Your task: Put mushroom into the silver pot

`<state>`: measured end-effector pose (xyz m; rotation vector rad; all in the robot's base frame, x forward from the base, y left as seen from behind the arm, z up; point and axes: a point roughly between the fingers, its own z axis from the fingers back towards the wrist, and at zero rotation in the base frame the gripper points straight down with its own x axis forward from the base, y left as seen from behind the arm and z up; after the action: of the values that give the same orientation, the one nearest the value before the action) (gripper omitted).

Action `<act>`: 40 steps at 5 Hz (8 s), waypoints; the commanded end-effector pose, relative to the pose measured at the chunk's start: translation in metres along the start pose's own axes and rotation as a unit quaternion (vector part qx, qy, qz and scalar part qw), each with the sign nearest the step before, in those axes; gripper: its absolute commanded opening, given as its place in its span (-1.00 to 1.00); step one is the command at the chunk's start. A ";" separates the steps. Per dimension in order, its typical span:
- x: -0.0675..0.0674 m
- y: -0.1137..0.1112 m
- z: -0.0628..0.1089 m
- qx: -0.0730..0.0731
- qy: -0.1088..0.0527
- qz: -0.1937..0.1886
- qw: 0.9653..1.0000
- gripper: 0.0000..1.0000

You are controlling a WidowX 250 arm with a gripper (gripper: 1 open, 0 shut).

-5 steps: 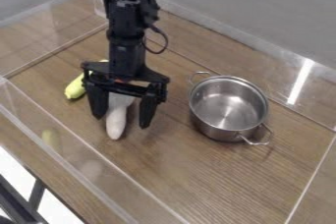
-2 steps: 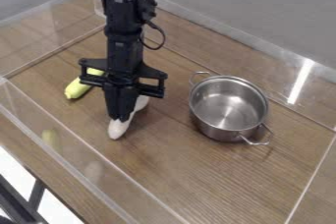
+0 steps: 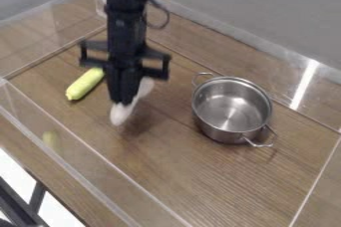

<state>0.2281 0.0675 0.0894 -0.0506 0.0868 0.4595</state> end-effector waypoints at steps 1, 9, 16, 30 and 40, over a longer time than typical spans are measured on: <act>0.002 -0.009 0.048 -0.016 -0.034 -0.015 0.999 -1.00; -0.020 -0.135 0.037 -0.008 -0.031 -0.160 0.987 -1.00; 0.039 -0.129 -0.030 -0.006 -0.036 -0.198 0.980 -1.00; 0.053 -0.124 -0.033 -0.023 -0.031 -0.207 0.978 -1.00; 0.046 -0.135 -0.042 -0.032 0.007 -0.227 0.973 1.00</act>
<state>0.3200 -0.0303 0.0376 -0.1228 0.1030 0.0140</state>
